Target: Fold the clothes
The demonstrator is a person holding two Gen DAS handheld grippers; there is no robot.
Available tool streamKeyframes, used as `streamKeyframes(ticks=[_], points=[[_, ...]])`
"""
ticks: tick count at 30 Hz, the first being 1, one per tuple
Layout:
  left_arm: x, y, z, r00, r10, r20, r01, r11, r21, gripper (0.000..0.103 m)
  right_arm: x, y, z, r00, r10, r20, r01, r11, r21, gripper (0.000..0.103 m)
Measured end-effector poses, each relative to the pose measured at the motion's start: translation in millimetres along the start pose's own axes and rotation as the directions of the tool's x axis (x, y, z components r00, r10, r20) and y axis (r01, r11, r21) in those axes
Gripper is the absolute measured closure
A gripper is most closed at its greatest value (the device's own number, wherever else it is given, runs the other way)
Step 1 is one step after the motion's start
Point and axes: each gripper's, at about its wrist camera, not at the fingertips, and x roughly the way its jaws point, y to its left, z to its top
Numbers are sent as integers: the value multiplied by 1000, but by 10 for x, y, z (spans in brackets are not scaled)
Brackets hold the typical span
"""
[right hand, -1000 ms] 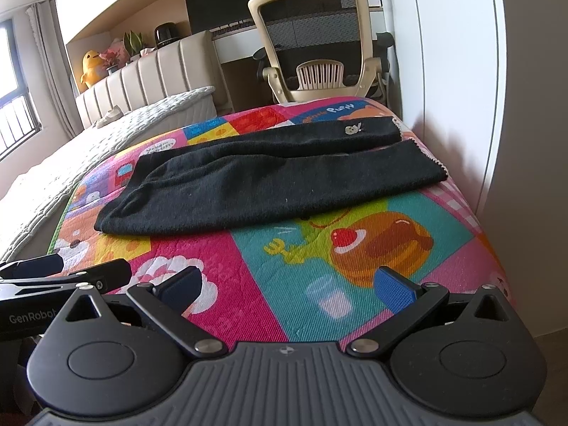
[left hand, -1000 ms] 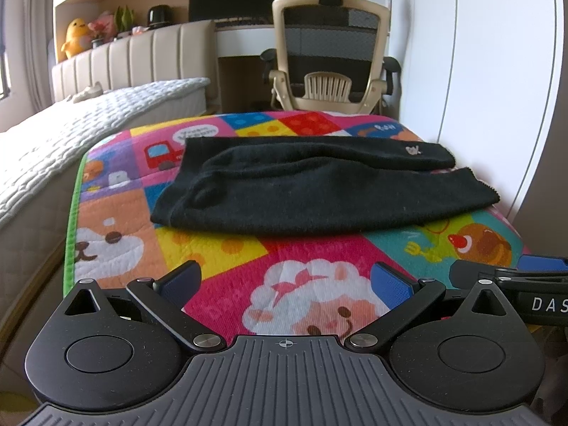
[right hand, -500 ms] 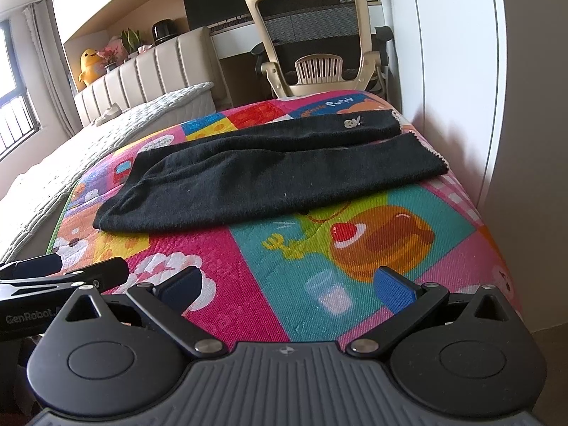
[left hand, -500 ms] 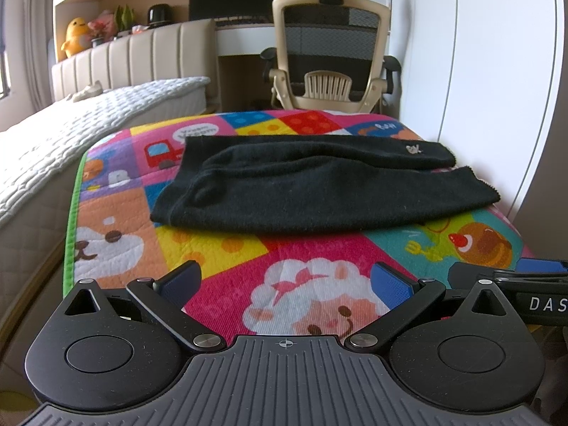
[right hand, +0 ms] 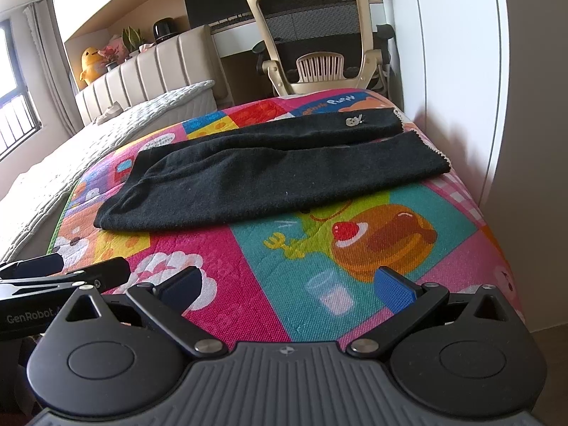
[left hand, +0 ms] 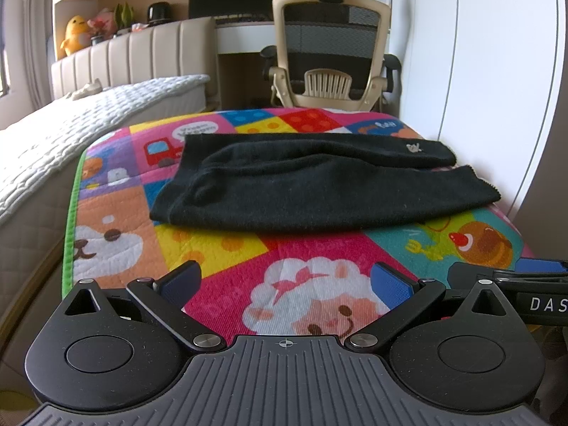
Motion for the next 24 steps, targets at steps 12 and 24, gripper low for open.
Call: streamKeyframes(ticks=[12, 24], points=[[24, 13, -4, 1000, -5, -9, 5, 1000, -6, 0, -2, -17, -3, 1000, 2, -7, -2, 1000, 2, 0], [34, 20, -13, 1000, -10, -14, 10, 1000, -8, 0, 17, -47, -2, 1000, 8, -15, -8, 1000, 8, 0]])
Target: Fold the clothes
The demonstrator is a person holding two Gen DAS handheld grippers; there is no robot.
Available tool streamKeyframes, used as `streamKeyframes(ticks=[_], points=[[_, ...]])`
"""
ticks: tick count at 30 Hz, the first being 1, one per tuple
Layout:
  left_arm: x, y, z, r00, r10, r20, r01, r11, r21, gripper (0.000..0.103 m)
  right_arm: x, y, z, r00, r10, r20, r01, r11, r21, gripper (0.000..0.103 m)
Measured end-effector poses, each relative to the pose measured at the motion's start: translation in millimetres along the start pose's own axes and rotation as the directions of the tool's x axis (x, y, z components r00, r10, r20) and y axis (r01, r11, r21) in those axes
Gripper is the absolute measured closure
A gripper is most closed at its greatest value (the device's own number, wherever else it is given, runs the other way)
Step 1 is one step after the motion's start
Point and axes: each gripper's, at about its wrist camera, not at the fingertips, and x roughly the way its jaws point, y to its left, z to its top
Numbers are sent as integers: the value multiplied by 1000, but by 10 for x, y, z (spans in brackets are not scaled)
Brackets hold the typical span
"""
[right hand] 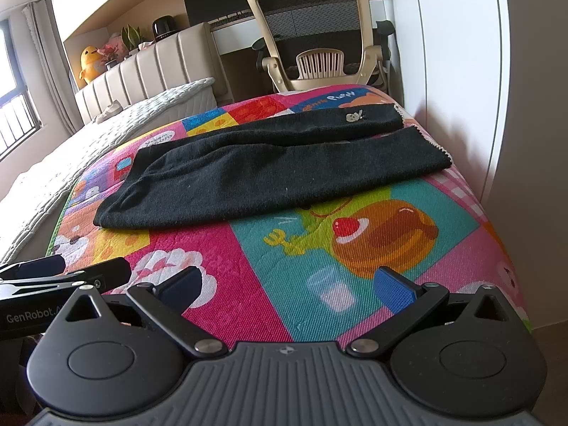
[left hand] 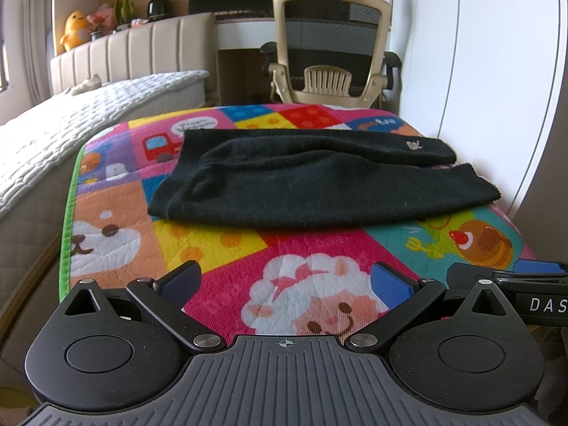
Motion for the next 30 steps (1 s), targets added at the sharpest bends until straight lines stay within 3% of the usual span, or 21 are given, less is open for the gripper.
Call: streamKeyframes(ticks=[7, 15, 20, 26, 30], points=[[100, 68, 36, 998, -49, -31, 48, 999, -26, 0, 80, -49, 20, 1000, 20, -24, -19, 1000, 15, 0], [346, 234, 324, 998, -60, 23, 61, 997, -48, 0, 268, -183, 208, 998, -51, 34, 51, 999, 4, 0], [680, 456, 487, 997, -79, -9, 78, 990, -120, 0, 468, -340, 397, 998, -41, 48, 39, 999, 38, 0], [1028, 772, 757, 997, -83, -9, 80, 982, -172, 0, 666, -431, 647, 981, -4, 196, 10, 1000, -26, 0], [1173, 1010, 1012, 999, -42, 25, 46, 981, -190, 0, 893, -507, 776, 981, 21, 193, -18, 1000, -18, 0]])
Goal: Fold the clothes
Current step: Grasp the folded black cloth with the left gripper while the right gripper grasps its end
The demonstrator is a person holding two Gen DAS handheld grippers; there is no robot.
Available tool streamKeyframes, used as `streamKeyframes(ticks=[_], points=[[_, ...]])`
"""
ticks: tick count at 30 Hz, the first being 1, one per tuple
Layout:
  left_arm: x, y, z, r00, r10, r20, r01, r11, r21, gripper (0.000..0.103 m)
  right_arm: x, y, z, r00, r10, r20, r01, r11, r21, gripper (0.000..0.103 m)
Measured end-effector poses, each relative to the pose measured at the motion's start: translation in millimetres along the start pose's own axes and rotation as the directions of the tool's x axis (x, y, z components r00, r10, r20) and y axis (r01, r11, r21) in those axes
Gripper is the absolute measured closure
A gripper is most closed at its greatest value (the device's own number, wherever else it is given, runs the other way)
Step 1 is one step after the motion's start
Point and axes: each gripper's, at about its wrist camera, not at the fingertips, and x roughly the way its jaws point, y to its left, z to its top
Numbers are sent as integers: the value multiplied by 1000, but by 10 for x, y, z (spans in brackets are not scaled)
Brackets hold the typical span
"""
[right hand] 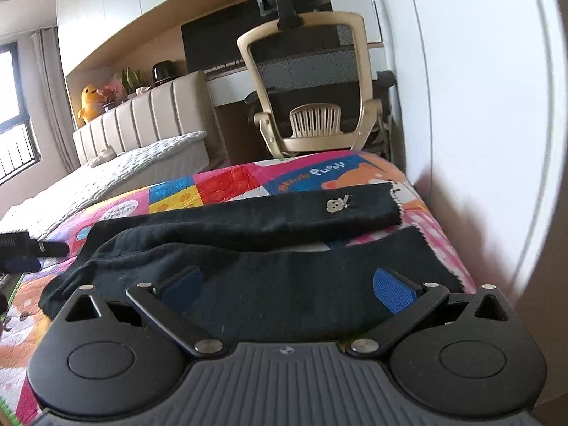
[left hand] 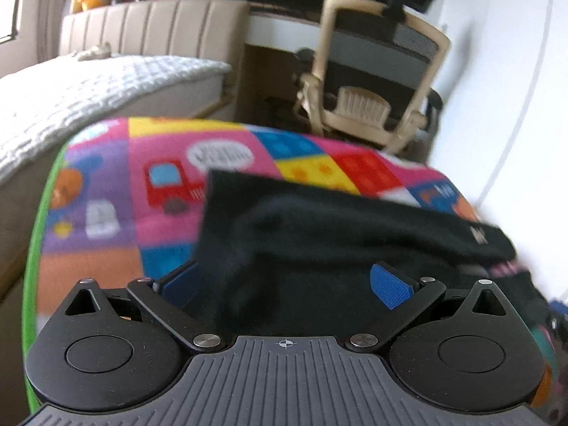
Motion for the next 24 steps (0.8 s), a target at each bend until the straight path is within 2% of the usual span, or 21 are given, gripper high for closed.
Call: streamKeyframes(ticks=[5, 12, 16, 22, 24], points=[[340, 216, 398, 998, 61, 34, -61, 998, 9, 0, 224, -107, -50, 996, 41, -77, -35, 996, 76, 0], [1130, 440, 746, 994, 82, -76, -85, 996, -35, 0, 248, -194, -75, 993, 89, -84, -77, 988, 130, 0], [1439, 451, 761, 988, 90, -125, -94, 995, -29, 2, 255, -196, -73, 991, 99, -90, -87, 988, 127, 0], [1577, 412, 697, 984, 106, -141, -108, 994, -8, 3, 287, -149, -30, 985, 110, -133, -100, 992, 83, 0], [1571, 407, 696, 984, 108, -138, -109, 994, 2, 7, 256, -165, 37, 984, 124, -128, -115, 990, 80, 0]])
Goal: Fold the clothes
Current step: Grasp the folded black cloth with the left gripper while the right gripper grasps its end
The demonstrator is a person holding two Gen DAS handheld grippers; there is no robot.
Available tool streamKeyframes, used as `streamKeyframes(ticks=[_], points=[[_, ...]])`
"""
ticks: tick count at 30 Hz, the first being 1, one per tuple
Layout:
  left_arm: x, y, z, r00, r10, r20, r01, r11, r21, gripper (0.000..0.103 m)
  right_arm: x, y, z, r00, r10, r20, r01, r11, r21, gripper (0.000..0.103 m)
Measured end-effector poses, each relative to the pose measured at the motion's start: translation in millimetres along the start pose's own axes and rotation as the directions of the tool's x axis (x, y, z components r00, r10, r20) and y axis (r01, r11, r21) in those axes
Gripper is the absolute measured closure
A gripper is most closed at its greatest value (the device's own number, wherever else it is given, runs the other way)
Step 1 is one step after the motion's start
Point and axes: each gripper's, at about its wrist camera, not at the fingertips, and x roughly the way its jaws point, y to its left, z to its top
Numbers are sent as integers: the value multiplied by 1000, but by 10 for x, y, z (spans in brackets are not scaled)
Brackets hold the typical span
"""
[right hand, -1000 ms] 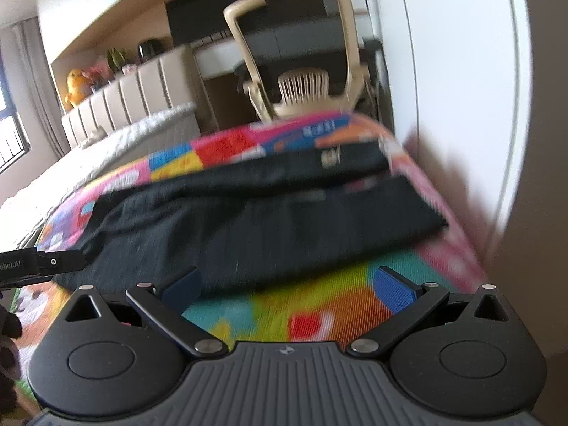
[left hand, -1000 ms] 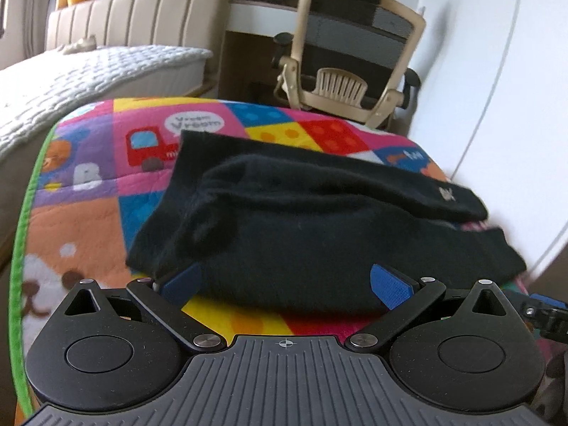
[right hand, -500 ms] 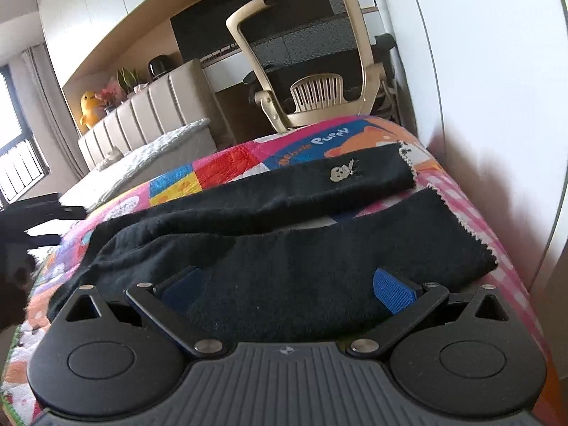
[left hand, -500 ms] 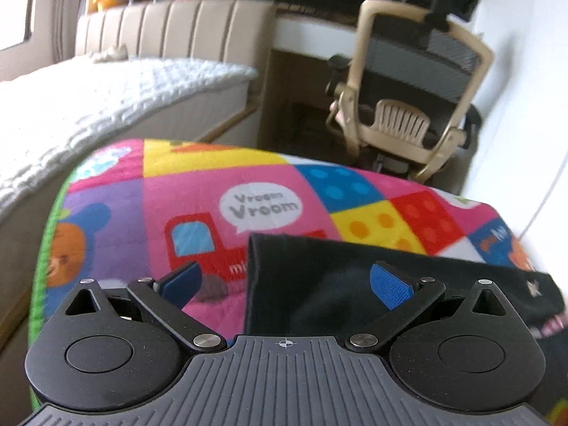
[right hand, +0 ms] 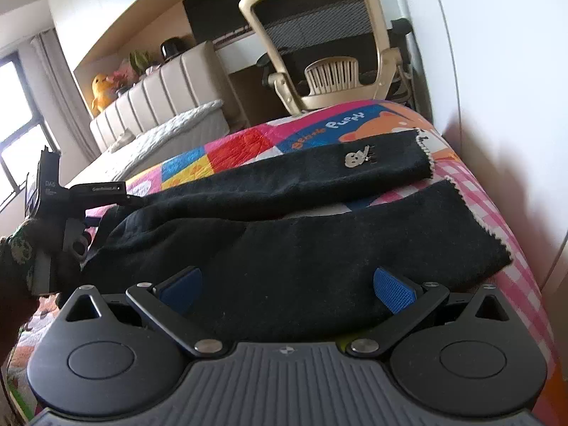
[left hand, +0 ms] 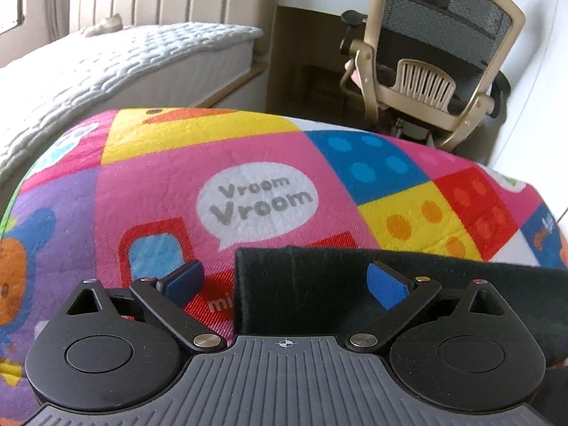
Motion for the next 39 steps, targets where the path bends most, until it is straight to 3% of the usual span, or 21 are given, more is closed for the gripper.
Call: streamKeyframes(ticks=[2, 3, 7, 8, 9, 11, 15, 17, 20, 21, 22, 23, 24, 25, 27, 32, 36, 38, 39], points=[[-20, 11, 19, 1000, -5, 2, 5, 1000, 3, 27, -64, 2, 103, 1000, 13, 24, -12, 1000, -24, 0], [-30, 17, 28, 1000, -8, 2, 8, 1000, 4, 42, -108, 21, 196, 998, 15, 53, -12, 998, -63, 0], [-47, 42, 62, 1000, -16, -3, 16, 1000, 9, 47, -52, 38, 698, 983, -85, 166, 115, 976, -183, 2], [-48, 47, 67, 1000, -17, -5, 17, 1000, 10, 48, 43, -17, 821, 980, -116, 163, 143, 975, -170, 15], [-51, 55, 67, 1000, -17, -4, 17, 1000, 8, 50, 162, -89, 945, 978, -146, 148, 168, 975, -145, 40], [-56, 75, 65, 1000, -21, -2, 21, 1000, 3, 52, 434, -312, 1156, 979, -189, 77, 193, 980, -44, 63], [-65, 114, 60, 999, -33, -3, 33, 999, -5, 54, 912, -651, 1289, 953, -302, 5, 302, 952, 51, 63], [-60, 122, 63, 999, -37, -6, 37, 999, -3, 54, 1042, -763, 1240, 954, -297, -32, 299, 950, 95, 52], [-40, 124, 81, 998, -59, -11, 58, 998, -7, 44, 1170, -846, 1147, 962, -267, -64, 273, 953, 131, 48], [-31, 118, 88, 997, -70, -13, 70, 998, -7, 38, 1183, -811, 1133, 958, -281, -54, 285, 953, 104, 55], [-23, 94, 90, 998, -65, -12, 65, 998, 0, 38, 1190, -777, 1133, 956, -289, -50, 292, 954, 72, 64], [-16, 69, 92, 998, -60, -11, 60, 998, 7, 38, 1190, -753, 1143, 958, -284, -49, 286, 957, 54, 92], [-9, 45, 93, 999, -53, -10, 53, 998, 15, 44, 1190, -736, 1156, 961, -271, -52, 273, 961, 47, 95], [-9, 25, 93, 999, -43, -7, 43, 999, 28, 54, 1179, -717, 1178, 962, -267, -49, 269, 962, 38, 95], [-46, 31, 117, 998, -63, -9, 63, 998, 31, 58, 1088, -620, 1237, 964, -266, 8, 266, 964, -11, 95], [-563, 157, 157, 989, -125, 82, 125, 992, 7, 59, 432, -391, 1325, 973, -157, 169, 171, 983, -70, 95], [-1312, 361, -172, 962, -210, 174, 214, 977, -8, 60, -282, -286, 982, 953, -126, 274, 173, 973, -154, 94], [-1617, 520, -504, 953, -234, 192, 244, 969, -32, 60, -521, -324, 705, 950, -156, 269, 208, 963, -174, 92], [-1693, 590, -667, 960, -214, 182, 225, 973, -42, 60, -599, -368, 560, 950, -188, 250, 234, 957, -170, 88]])
